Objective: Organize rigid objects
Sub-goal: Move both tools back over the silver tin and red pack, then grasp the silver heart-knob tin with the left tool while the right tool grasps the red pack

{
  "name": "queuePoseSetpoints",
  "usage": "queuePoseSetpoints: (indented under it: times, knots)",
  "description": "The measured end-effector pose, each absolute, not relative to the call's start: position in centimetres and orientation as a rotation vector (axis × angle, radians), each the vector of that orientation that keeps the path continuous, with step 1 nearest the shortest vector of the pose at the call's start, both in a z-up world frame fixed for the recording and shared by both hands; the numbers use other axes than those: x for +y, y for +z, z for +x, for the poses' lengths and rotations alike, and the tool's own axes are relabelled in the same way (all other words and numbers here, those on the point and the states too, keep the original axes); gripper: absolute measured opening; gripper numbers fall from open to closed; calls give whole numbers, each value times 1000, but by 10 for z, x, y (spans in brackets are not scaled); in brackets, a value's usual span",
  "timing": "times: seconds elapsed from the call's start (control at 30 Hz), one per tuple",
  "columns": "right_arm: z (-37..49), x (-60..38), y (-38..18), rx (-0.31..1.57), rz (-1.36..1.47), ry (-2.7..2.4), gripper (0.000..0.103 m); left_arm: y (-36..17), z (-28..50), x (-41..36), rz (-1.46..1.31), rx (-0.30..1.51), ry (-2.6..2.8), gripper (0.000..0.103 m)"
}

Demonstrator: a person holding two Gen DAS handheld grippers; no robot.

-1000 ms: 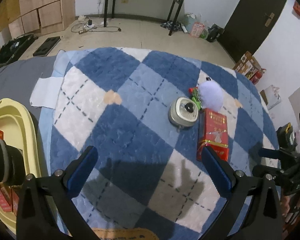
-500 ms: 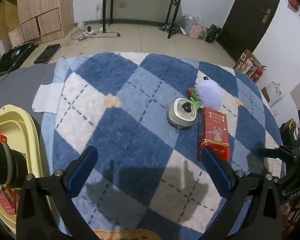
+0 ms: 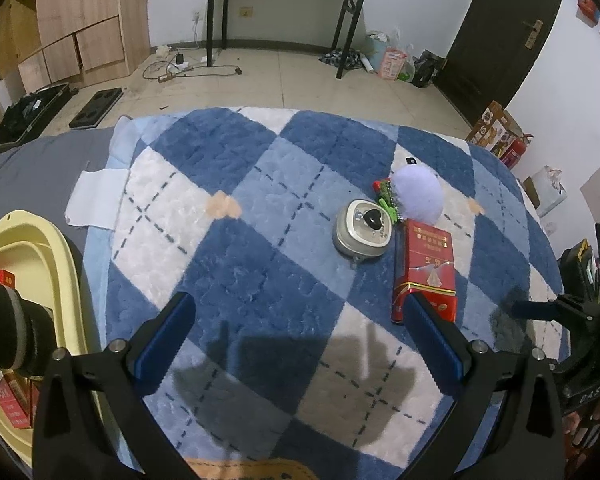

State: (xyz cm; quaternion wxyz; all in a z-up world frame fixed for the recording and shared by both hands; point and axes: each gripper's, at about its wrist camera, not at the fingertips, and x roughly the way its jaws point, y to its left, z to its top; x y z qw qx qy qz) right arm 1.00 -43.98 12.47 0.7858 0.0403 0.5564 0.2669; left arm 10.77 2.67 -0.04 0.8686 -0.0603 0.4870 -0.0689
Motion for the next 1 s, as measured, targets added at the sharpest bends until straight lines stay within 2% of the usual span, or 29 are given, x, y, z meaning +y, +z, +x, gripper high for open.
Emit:
queuePoseSetpoints:
  times: [0.2,0.43,0.7,1.0]
  knots:
    - [12,-432,135,1156,64,576,103,1,109,29,-117,1008,-143,103]
    - [15,-421,127,1196,76,546,103,3,116,39,-162,1001,-123,103]
    - [33,-402,138,1125,108,474,103,-3,121,52,-222,1004,-89,103]
    - [43,-363,133,1083,-14,394,103,-3,125,59,-260,980,-130,103]
